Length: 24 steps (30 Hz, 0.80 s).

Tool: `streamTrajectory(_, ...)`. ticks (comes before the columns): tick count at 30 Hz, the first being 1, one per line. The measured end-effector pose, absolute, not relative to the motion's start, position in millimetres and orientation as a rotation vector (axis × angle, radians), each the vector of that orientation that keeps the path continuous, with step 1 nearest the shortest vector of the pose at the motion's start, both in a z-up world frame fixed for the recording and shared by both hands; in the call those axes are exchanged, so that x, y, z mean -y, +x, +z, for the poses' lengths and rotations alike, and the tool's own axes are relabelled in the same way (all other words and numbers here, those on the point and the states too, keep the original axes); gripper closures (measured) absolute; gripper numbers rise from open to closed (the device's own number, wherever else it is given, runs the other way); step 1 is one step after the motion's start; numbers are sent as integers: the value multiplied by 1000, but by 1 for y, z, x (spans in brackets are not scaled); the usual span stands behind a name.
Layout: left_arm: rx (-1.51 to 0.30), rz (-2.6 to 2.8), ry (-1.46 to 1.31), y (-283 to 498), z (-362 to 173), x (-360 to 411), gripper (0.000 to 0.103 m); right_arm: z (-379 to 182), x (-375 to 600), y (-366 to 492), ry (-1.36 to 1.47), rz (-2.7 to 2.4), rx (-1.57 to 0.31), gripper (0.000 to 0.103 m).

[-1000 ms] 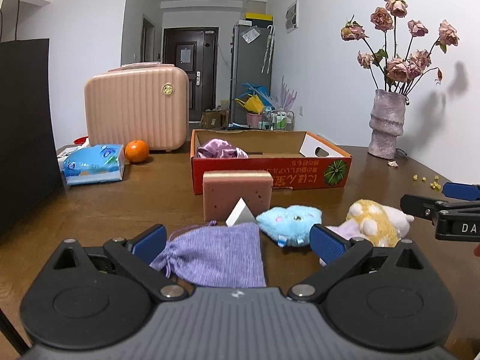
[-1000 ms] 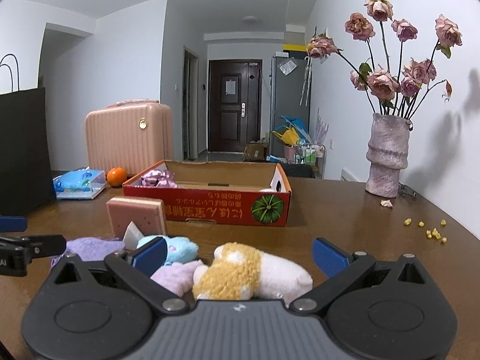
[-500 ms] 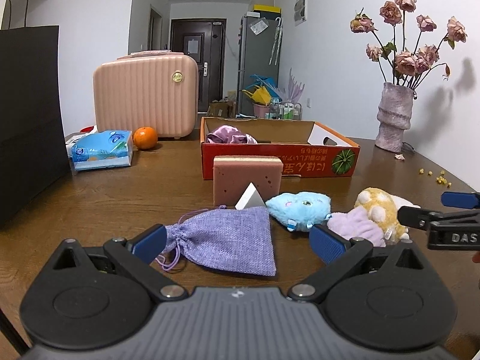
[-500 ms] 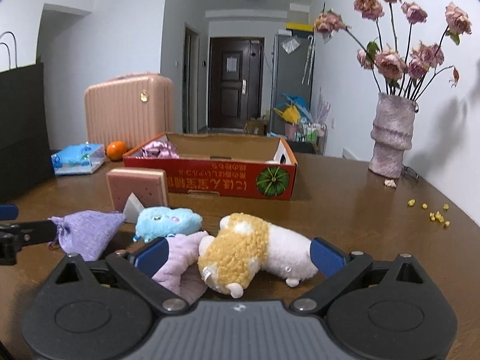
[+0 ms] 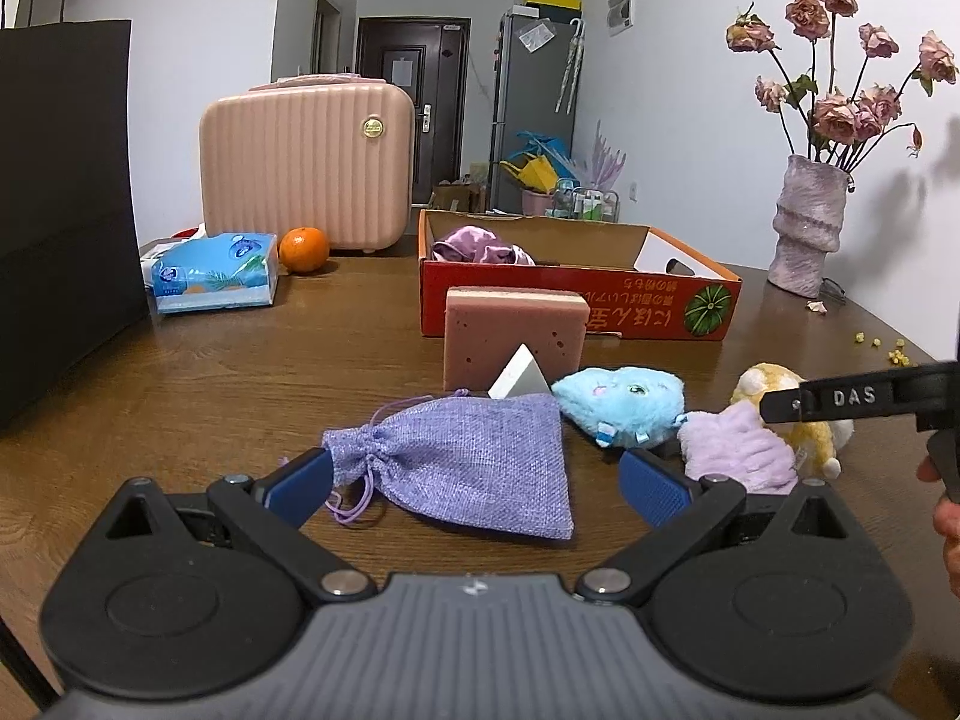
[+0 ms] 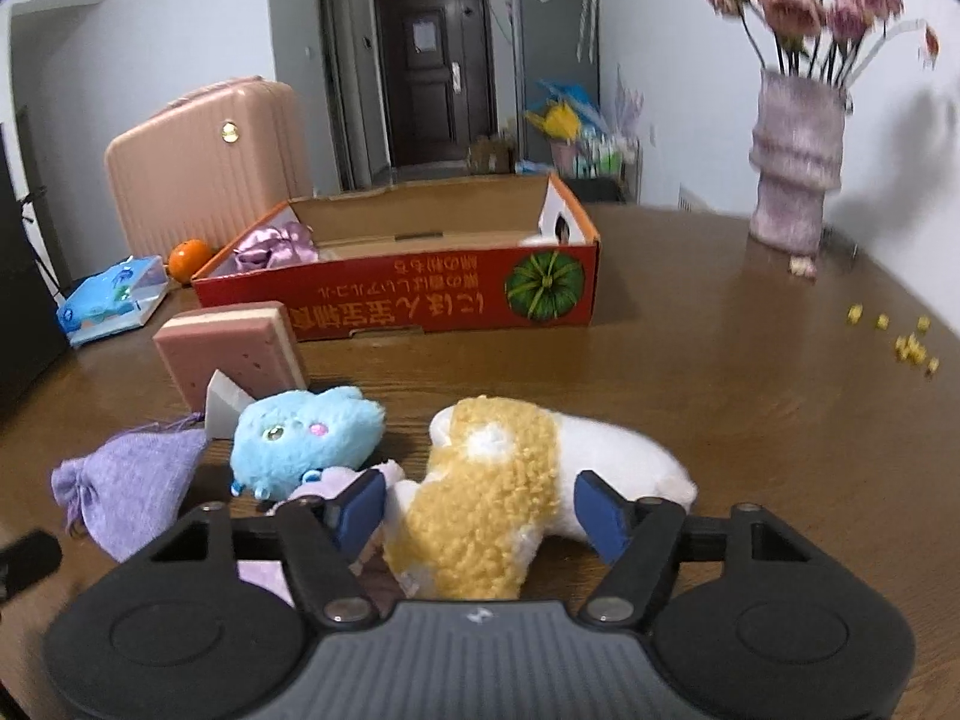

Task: Organize soft objects
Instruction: 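Close the right gripper on the yellow-white plush toy while the left gripper approaches the purple pouch, then close the left gripper on the purple drawstring pouch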

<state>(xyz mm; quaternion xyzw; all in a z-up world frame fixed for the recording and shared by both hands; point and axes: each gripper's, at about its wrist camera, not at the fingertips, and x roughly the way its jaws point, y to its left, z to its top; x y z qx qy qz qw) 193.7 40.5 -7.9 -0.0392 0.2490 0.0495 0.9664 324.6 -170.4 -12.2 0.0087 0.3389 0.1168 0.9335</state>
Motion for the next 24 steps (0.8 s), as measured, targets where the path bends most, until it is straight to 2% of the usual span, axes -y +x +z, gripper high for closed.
streamTrajectory(12, -518, 107, -89, 198, -10, -43, 0, -39, 180, 348, 98, 226, -794, 49)
streamTrajectory(24, -532, 117, -67, 202, -11, -36, 0, -39, 197, 336, 158, 256, -682, 57)
